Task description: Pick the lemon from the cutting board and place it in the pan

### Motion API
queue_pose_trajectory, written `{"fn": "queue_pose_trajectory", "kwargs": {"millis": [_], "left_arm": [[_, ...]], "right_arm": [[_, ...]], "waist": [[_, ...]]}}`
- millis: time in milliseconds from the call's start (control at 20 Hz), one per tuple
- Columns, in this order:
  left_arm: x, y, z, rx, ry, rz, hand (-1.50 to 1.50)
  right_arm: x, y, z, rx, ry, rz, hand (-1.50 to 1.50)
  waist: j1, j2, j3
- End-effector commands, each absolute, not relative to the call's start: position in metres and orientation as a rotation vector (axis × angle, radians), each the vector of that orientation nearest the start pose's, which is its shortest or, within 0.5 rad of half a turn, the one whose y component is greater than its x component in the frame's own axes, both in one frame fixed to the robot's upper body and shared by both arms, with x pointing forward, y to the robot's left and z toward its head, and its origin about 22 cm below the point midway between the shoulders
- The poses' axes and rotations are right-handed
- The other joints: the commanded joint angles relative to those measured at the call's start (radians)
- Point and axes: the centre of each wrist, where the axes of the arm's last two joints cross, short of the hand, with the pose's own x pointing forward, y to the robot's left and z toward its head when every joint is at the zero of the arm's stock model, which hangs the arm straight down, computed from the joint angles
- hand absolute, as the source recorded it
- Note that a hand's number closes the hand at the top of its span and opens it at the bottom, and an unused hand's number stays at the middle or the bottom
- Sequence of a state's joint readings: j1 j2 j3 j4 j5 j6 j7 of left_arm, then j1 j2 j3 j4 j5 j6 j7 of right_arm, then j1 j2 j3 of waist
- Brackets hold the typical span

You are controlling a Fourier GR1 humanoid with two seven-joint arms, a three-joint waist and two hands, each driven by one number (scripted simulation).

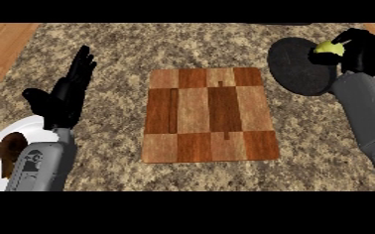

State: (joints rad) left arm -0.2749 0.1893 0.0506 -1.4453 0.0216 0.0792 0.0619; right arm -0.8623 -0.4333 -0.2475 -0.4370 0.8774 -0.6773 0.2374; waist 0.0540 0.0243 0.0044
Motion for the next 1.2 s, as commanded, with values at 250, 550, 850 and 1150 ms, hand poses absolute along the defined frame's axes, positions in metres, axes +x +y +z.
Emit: {"fn": "queue_pose_trajectory", "kwargs": {"millis": [250, 550, 850, 1150], "left_arm": [[0.313, 0.264, 0.065, 0.161, -1.662, -0.09, 0.0], [0.316, 0.257, 0.063, 0.144, -1.651, -0.108, 0.0], [0.305, 0.275, 0.055, 0.17, -1.622, -0.076, 0.0], [0.304, 0.277, 0.059, 0.217, -1.615, -0.046, 0.0]], "right_arm": [[0.41, -0.364, 0.051, -0.966, -1.148, 0.119, -1.5], [0.398, -0.36, 0.022, -0.998, -1.256, 0.077, -1.5], [0.393, -0.349, 0.01, -1.033, -1.459, -0.173, -1.5], [0.375, -0.372, 0.004, -0.731, -1.575, -0.215, -1.5]], "waist": [[0.006, 0.005, 0.003], [0.008, 0.008, 0.002], [-0.017, -0.009, 0.0], [-0.071, -0.033, -0.004]]}}
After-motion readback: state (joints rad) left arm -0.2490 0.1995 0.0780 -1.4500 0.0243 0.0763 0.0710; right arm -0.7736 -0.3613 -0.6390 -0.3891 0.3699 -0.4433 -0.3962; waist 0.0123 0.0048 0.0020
